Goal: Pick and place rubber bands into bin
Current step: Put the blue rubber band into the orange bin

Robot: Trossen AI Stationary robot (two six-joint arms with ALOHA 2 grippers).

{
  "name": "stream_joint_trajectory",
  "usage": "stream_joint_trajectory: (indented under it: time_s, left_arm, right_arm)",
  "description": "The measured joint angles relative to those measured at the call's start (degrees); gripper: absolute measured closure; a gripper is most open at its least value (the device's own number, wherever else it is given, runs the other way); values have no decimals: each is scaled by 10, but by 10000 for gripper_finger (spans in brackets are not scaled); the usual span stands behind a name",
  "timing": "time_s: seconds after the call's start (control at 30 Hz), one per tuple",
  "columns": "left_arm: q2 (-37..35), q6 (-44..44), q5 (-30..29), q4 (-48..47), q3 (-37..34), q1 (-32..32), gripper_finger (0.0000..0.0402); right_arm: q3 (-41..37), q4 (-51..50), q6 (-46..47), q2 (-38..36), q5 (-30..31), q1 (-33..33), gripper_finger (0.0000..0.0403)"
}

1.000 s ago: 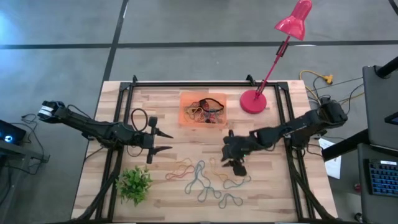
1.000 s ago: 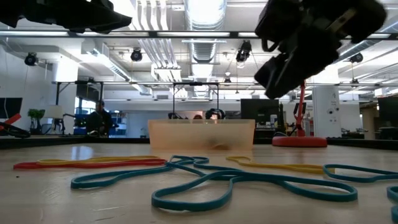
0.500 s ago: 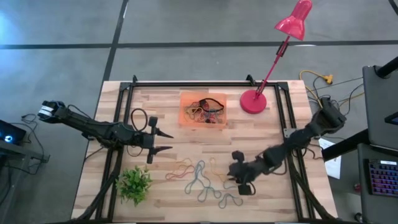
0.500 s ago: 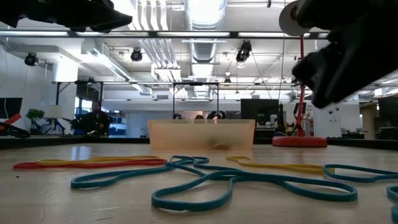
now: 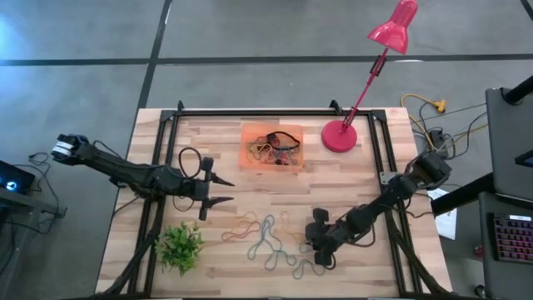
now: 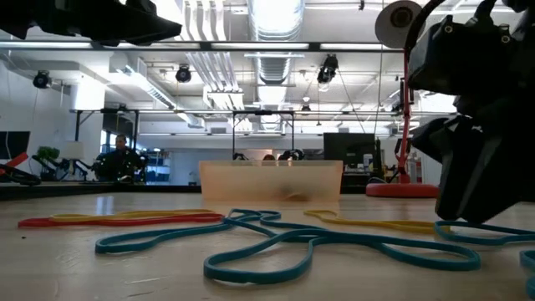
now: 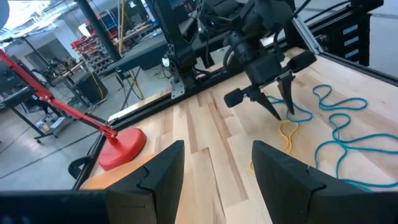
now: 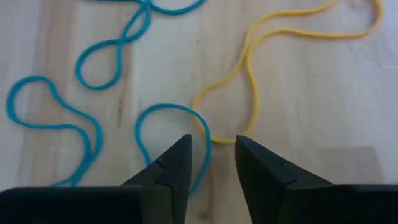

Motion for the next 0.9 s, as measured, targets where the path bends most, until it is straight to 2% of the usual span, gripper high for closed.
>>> stream_joint_trajectory:
  time_s: [0.3, 0.57, 0.73, 0.9]
  left_arm:
    - [22, 5, -1, 16, 0, 7, 228]
    - [27, 5, -2, 18, 0, 10, 228]
    - [26, 5, -2, 17, 0, 11, 228]
    - [27, 5, -2, 19, 0, 11, 228]
  right_arm:
    - [0, 4, 1, 5, -15, 0, 259]
    - [21, 12, 27, 64, 1, 0, 273]
    - [39, -18, 19, 70, 30, 11, 301]
    - [53, -65, 8, 67, 46, 23, 372]
